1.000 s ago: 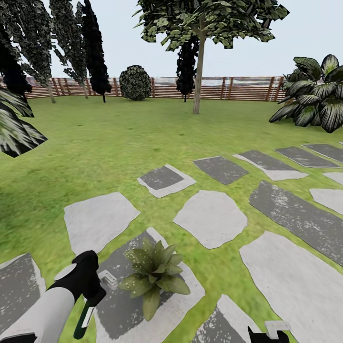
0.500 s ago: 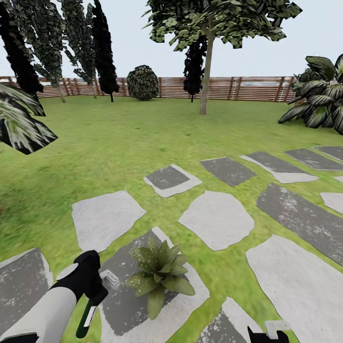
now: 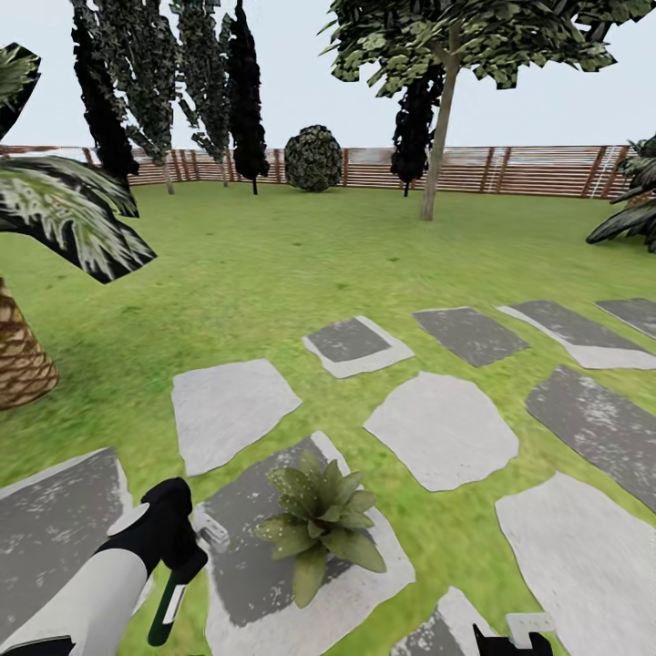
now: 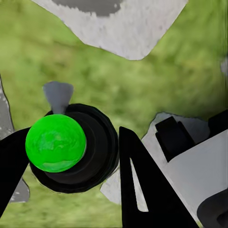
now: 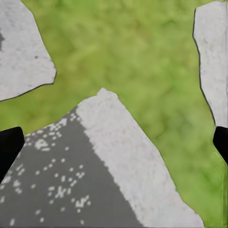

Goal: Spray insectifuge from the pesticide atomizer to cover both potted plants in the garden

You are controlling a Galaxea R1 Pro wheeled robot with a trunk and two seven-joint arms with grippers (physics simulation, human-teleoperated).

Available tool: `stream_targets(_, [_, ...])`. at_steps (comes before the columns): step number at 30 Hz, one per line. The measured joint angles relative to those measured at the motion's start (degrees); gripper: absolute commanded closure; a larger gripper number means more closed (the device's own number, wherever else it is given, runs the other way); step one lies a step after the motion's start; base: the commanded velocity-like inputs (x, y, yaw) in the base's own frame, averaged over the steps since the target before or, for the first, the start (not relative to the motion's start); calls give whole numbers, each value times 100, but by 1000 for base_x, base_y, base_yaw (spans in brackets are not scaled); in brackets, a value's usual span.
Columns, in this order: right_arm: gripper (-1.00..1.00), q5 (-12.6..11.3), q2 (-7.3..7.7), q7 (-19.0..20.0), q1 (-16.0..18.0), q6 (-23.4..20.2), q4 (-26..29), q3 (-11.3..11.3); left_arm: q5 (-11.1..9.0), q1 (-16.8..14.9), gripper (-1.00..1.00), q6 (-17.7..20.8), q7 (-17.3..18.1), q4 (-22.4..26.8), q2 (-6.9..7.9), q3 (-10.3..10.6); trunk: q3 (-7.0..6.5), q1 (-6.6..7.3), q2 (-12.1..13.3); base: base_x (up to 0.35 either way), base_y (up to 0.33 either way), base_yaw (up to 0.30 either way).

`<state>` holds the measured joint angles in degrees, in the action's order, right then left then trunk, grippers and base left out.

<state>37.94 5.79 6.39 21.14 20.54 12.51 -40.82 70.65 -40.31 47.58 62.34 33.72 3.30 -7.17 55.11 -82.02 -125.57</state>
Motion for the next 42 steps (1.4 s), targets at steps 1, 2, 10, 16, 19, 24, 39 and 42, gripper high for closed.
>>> stream_targets(1, [-100,0,1,0,0,0,0,0,-7,0,100,0,0,9,0,-2,0,0,0,0,-270,39])
stream_targets(2, [-100,0,1,0,0,0,0,0,-15,0,100,1,-1,17,0,-3,0,0,0,0,-270,20])
stream_targets(10, [-100,0,2,0,0,0,1,0,-38,-1,100,10,-1,38,-1,-20,-46,0,0,0,-270,2])
stream_targets(16, [-100,0,-3,0,0,0,0,0,-48,1,100,11,0,14,-5,-18,-96,0,0,0,-270,86])
stream_targets(19, [-100,0,-6,0,1,0,-1,0,-47,1,100,10,1,12,-8,-15,-114,0,0,0,-270,220])
stream_targets(24, [-100,0,-7,0,1,0,0,0,-43,1,100,10,1,36,-8,-14,-140,0,0,-3,-271,232])
stream_targets(39, [-100,0,2,-7,0,0,0,-4,-46,-26,100,10,0,48,-54,-6,-196,-2,0,-151,-244,155])
stream_targets(42, [-100,0,10,-9,0,0,-1,0,-41,-34,100,18,8,49,-55,-7,-197,-1,0,-62,-74,1])
